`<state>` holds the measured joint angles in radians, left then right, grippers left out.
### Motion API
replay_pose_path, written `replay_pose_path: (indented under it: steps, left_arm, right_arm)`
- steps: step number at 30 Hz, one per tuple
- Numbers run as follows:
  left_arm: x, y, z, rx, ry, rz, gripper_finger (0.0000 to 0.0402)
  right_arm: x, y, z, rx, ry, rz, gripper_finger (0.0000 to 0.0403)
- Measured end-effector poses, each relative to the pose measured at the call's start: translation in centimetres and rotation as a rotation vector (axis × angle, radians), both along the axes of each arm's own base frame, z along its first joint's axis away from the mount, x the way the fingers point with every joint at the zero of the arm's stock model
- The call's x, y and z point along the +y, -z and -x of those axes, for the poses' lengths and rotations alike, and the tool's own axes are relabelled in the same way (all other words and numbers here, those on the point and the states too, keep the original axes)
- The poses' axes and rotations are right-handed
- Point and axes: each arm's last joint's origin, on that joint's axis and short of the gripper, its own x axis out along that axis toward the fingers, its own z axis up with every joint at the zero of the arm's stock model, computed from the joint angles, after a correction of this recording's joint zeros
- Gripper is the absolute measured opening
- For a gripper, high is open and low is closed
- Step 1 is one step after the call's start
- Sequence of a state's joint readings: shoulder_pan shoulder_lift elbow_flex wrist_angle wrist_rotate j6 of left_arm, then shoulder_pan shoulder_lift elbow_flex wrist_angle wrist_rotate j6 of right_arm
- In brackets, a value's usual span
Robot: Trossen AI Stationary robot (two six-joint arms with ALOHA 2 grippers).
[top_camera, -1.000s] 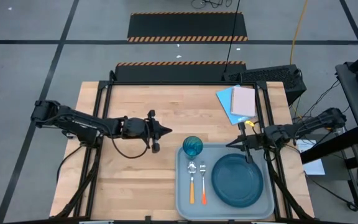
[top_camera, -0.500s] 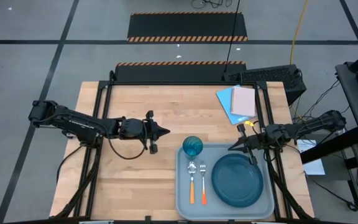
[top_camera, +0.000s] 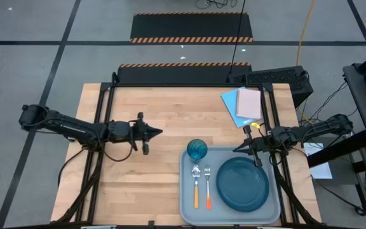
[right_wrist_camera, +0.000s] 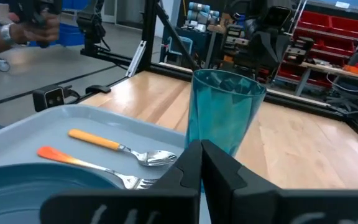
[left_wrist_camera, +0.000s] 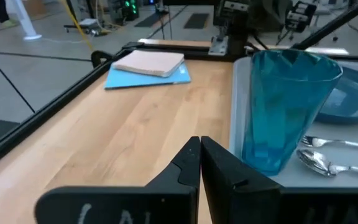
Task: Pick and place plate/cup/fork/spoon on tray
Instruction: Return to Home Position
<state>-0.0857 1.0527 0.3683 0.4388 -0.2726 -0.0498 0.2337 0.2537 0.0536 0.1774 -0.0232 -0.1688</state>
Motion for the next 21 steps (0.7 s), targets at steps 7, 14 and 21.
replay_pose_path:
  steps: [7,14,21]
  left_arm:
    - [0.4,1.4,2.9,-0.048,-0.008,0.008,0.0017]
    - [0.5,2.9,4.9,-0.065,0.012,0.014,0.0017]
    - [0.5,4.7,6.3,-0.130,0.024,-0.005,0.0017]
  right_arm:
    - [0.0,0.0,0.0,-0.006,0.016,0.007,0.0000]
    - [-0.3,0.1,0.0,0.006,0.109,0.011,0.0000]
    - [-0.3,0.1,0.0,0.007,0.104,0.006,0.0000]
